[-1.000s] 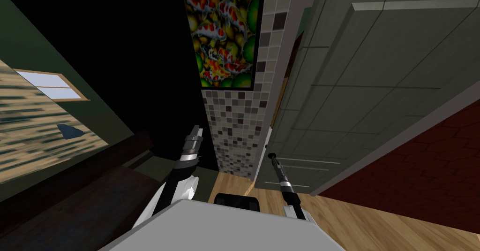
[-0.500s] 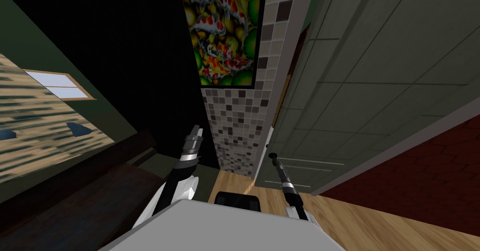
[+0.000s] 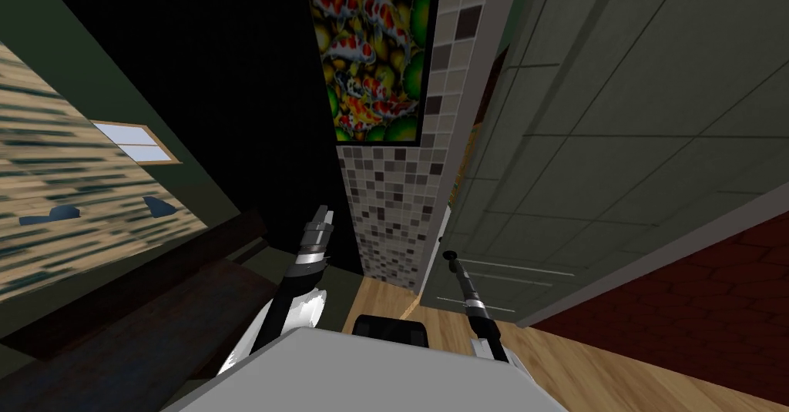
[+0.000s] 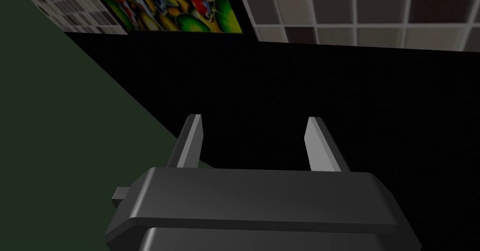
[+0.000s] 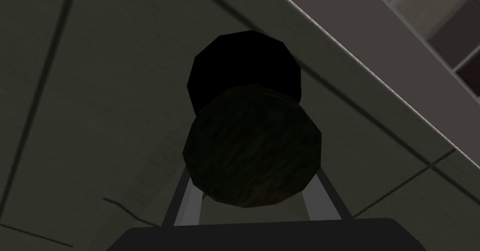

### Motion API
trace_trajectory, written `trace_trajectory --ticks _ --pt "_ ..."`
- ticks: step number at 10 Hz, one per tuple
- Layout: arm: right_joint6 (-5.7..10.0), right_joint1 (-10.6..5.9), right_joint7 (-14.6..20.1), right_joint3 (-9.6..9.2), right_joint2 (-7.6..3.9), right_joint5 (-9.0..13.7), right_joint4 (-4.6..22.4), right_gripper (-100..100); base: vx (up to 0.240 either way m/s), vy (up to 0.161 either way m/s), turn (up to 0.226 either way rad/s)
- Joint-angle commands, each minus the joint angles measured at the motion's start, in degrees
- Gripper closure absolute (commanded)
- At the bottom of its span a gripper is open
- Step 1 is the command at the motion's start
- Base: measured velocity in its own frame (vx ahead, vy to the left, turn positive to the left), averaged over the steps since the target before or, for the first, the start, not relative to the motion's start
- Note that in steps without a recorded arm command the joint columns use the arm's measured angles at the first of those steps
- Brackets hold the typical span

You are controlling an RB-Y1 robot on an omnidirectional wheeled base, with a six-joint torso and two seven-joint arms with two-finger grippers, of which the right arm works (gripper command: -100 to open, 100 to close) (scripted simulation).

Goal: Pull the door open

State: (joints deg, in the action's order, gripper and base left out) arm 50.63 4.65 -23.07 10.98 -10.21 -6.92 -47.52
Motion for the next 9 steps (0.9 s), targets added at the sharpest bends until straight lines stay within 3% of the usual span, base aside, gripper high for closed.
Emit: trace_trajectory --ticks 1,9 --pt "-0.64 0.68 2.47 -1.09 1.03 0.19 -1.29 100 -0.024 -0.005 0.07" --pt "-1.1 1.22 14.2 -1.12 0.53 4.07 -1.3 100 -0.041 -0.018 0.091"
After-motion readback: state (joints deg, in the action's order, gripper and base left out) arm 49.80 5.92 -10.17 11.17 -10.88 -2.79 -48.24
